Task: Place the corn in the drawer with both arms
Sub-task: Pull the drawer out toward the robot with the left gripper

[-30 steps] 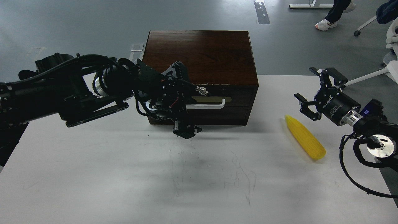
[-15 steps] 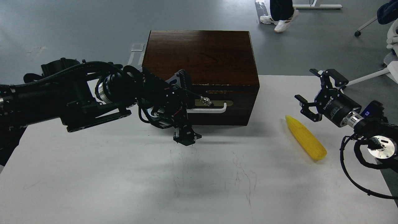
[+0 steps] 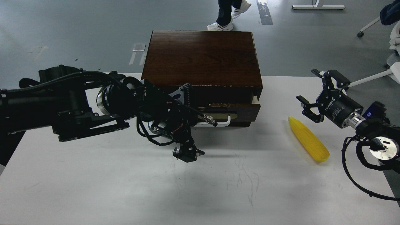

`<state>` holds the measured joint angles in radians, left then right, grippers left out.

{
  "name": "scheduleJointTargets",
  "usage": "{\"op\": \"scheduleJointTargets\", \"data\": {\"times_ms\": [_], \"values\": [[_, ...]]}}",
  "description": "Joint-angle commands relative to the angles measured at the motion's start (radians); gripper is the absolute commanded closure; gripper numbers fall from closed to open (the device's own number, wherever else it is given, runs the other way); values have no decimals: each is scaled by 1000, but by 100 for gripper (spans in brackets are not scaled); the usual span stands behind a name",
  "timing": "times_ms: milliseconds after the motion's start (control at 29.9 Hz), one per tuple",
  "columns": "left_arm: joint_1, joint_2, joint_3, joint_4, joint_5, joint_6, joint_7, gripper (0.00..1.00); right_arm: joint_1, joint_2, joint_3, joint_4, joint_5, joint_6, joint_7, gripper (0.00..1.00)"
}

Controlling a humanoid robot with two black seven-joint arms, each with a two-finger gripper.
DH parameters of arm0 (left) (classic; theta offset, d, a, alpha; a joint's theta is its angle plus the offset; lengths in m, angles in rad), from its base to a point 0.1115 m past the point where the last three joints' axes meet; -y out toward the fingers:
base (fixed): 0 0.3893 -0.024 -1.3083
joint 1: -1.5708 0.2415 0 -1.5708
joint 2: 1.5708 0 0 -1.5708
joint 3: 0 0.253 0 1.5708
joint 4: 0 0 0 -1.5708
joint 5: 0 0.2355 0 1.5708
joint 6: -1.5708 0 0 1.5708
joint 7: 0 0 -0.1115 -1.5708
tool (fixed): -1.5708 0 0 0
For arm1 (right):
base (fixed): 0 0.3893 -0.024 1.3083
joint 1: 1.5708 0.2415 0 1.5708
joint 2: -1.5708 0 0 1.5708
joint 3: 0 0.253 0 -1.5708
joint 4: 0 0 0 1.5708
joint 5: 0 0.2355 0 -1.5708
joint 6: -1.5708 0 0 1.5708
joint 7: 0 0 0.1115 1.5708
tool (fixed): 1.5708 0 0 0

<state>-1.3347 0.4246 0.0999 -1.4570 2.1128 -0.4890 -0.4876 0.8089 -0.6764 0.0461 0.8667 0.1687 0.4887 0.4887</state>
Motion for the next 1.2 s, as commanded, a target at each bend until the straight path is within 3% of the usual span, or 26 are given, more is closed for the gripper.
{"op": "scheduleJointTargets", "data": {"times_ms": [0, 1170], "values": [[-1, 0, 0, -54, -5, 0, -1, 2, -4, 0, 0, 0, 0, 0, 0, 1], [-35, 26, -3, -65, 38, 0, -1, 2, -7, -3, -2, 2, -2, 0, 0, 0]]}}
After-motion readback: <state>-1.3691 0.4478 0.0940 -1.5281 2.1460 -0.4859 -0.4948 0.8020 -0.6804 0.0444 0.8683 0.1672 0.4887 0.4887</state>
